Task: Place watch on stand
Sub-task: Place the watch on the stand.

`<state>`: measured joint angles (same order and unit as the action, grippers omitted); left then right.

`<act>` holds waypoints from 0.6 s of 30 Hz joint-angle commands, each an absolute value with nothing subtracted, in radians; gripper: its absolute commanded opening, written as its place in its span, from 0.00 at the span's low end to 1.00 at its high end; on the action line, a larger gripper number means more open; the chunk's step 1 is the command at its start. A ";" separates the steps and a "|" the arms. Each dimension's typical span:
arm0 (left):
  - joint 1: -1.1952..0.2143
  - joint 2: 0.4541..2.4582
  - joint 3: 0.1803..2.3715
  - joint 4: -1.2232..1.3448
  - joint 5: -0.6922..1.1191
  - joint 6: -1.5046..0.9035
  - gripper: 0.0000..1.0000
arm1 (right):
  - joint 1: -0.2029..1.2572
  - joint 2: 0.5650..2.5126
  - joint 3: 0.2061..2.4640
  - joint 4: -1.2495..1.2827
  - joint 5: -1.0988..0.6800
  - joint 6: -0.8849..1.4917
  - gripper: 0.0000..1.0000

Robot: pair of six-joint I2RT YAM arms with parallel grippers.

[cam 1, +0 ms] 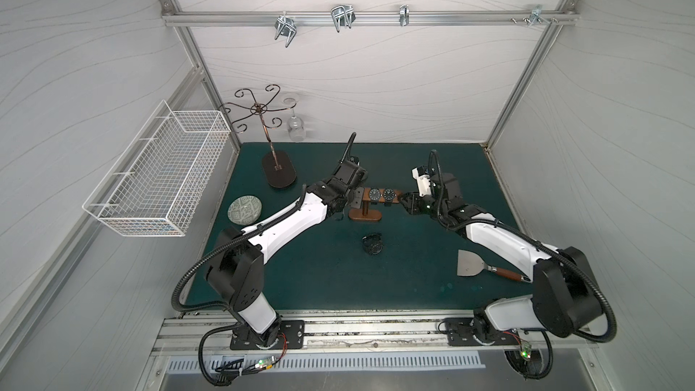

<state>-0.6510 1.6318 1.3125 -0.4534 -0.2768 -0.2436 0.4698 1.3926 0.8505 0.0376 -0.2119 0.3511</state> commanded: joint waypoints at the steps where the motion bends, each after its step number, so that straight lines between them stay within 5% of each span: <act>1: -0.662 1.650 1.364 -0.427 -0.302 -0.272 0.20 | 0.476 1.402 0.867 0.038 -0.219 0.346 0.31; 18: -0.687 1.676 1.374 -0.416 -0.310 -0.316 0.21 | 0.476 1.402 0.868 0.038 -0.219 0.345 0.30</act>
